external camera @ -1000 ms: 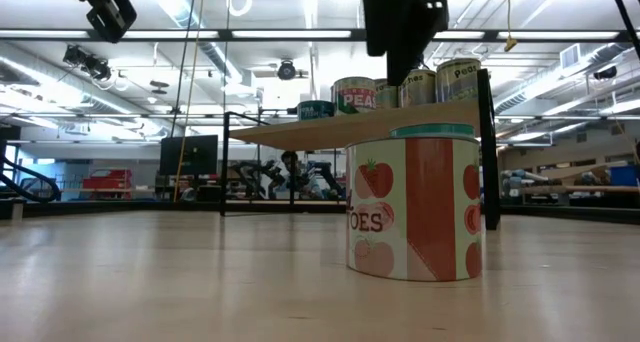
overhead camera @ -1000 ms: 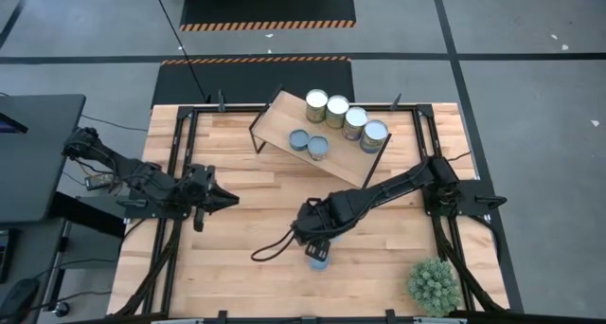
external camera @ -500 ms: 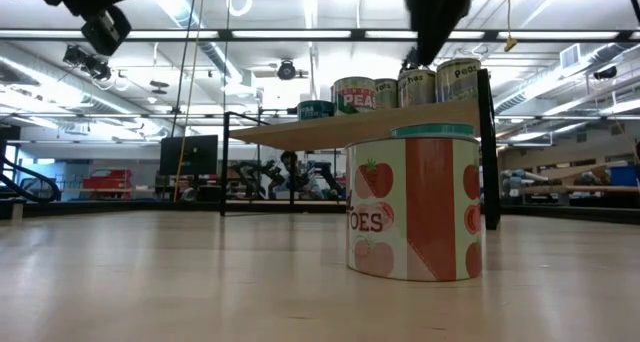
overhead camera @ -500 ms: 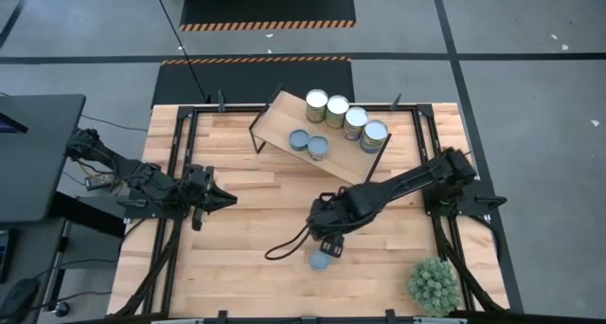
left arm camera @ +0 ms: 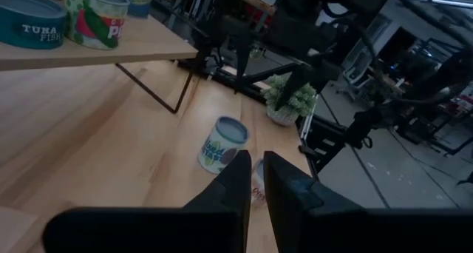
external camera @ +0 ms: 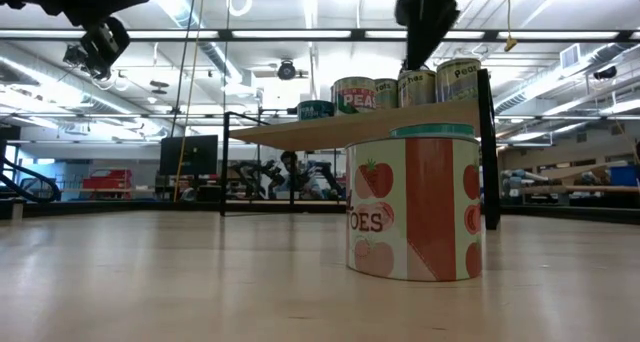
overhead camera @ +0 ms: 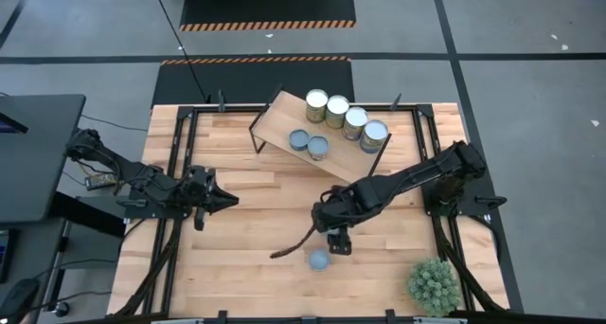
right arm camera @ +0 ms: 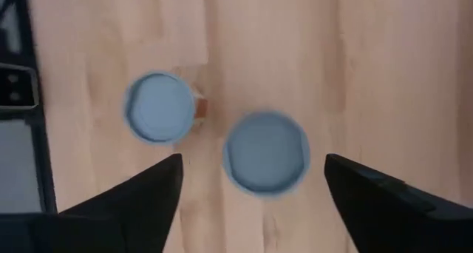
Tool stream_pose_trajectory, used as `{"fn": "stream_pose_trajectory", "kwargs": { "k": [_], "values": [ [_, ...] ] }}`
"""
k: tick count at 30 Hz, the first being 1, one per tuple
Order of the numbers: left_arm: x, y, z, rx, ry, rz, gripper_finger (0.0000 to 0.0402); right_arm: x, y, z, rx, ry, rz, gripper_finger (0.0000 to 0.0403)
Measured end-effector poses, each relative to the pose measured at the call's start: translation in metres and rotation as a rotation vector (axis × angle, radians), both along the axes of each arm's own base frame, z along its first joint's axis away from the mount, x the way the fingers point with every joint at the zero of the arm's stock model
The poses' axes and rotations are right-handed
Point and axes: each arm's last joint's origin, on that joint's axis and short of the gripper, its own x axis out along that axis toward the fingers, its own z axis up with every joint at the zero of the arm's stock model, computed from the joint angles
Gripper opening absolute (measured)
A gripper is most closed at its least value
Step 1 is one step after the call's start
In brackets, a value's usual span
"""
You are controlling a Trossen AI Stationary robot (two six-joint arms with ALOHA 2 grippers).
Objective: Pick and place cans onto a shelf
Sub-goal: Put the white canned mixed vegetables on the shelf
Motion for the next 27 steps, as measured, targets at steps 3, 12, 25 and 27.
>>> {"fn": "stream_pose_trajectory", "kwargs": {
  "k": [3, 12, 25, 27],
  "values": [
    [0.0, 0.0, -0.001, 0.001, 0.006, 0.0, 0.0043, 0.004, -0.001, 0.001, -0.045, -0.028, 0.08, 0.0361],
    [0.0, 0.0, -0.002, 0.005, 0.02, 0.001, 0.0043, 0.013, -0.004, -0.008, -0.14, -0.056, 0.269, 0.0397],
    [0.0, 0.0, -0.005, 0.001, 0.047, 0.011, 0.0043, 0.029, -0.002, -0.048, -0.191, 0.042, 0.408, 0.0397],
    [0.0, 0.0, -0.005, -0.001, 0.047, 0.012, 0.0043, 0.028, -0.002, -0.052, -0.195, 0.069, 0.414, 0.0395]
  ]
}}
